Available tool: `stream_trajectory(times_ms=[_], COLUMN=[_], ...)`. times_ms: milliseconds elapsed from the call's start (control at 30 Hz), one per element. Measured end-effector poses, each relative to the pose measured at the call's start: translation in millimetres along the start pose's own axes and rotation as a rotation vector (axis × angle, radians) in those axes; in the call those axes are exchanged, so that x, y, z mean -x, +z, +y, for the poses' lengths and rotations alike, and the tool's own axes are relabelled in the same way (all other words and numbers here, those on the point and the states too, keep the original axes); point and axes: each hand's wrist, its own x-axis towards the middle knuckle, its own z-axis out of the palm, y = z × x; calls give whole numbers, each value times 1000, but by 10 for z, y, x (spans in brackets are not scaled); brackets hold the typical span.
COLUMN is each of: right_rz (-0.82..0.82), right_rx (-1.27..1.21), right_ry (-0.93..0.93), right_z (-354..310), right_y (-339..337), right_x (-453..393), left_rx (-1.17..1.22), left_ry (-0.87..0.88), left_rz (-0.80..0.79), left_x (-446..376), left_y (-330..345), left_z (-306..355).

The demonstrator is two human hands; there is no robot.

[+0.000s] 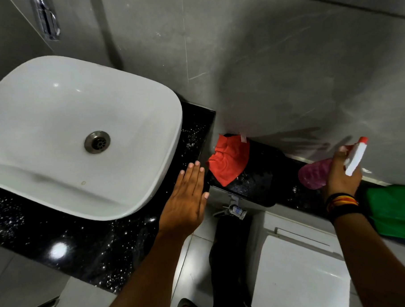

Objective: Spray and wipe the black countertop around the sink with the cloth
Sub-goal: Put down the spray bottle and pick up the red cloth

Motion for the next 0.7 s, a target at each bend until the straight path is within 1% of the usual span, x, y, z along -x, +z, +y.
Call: stream_trajectory(times_ms=[100, 200, 300, 333, 367, 467, 500, 567, 633, 700], right_rz=[-13, -5, 50, 39, -18, -340, -412, -447, -408, -370], right_rx=[-29, -61, -184, -202, -203, -192, -161, -45, 63, 118], right_ry=[62, 114, 264, 331, 394, 545, 587, 642, 630, 614], right_z=[8, 126, 278, 319, 363, 341, 315, 265, 217, 186], right_y=[-36, -82, -34, 41, 139, 619, 825, 1171, 1475, 1653], right_x=[-38, 120, 464, 610, 745, 1051, 1087, 1085, 1037, 982], left_rx=[0, -13, -33, -29, -23, -35, -49, -59, -44, -27], left_ry=[-1, -4, -7, -3, 0, 5, 4, -4, -10, -11], left_rz=[12, 14, 11, 14, 19, 31, 26, 13, 3, 6], left_x=[2, 7, 10, 4, 5, 6, -1, 1, -7, -7], left_y=[12, 31, 40, 40, 45, 64, 70, 73, 72, 72], left_z=[-2, -6, -5, -10, -14, -18, -30, -15, -21, -8])
